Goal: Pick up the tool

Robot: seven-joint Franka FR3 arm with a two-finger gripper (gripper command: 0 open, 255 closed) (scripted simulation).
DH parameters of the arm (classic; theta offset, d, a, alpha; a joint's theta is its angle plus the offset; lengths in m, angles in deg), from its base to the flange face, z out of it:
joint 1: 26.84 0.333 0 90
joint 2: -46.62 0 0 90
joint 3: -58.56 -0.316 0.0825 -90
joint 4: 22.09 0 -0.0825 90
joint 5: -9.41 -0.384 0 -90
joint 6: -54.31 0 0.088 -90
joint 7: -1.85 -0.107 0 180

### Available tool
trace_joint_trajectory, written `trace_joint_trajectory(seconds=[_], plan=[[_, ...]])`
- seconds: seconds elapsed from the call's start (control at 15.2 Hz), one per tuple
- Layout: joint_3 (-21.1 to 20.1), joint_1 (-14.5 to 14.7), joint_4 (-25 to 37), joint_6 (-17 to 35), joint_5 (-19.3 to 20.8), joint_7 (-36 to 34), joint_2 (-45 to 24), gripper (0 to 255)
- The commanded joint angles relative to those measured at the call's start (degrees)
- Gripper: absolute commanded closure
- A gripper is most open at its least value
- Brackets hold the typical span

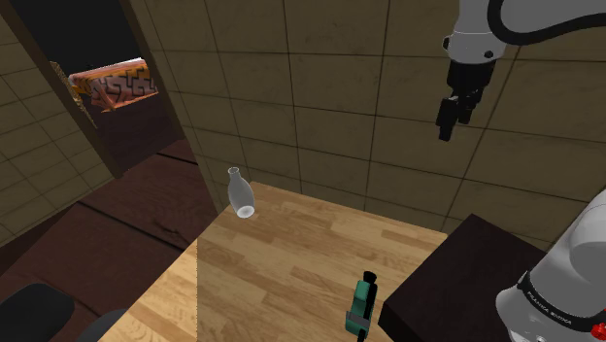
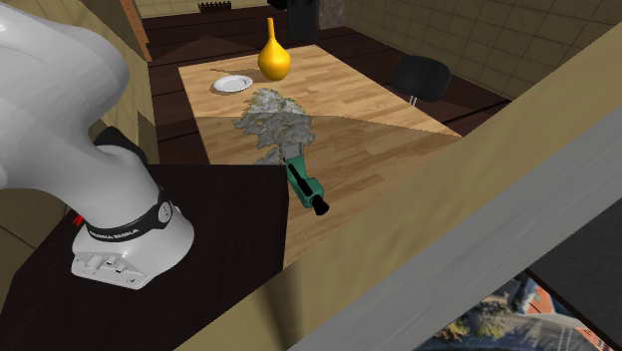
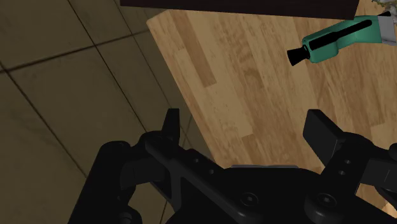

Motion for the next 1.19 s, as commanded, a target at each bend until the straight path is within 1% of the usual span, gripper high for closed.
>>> trace_joint_trajectory(seconds=[0.0, 0.33, 0.59, 0.86, 1.12], plan=[[0.0, 0.0, 0.0, 0.0, 0.0, 0.0, 0.0, 0], [-1.9, 2.5, -9.1, 10.0, -2.1, -0.4, 0.5, 0], [-3.8, 4.7, -15.3, 18.7, -3.8, -0.8, -0.7, 0], [-5.9, 7.0, -20.4, 28.1, -5.5, -1.2, -3.8, 0], [-8.2, 9.2, -24.3, 38.6, -7.1, -1.8, -9.2, 0]])
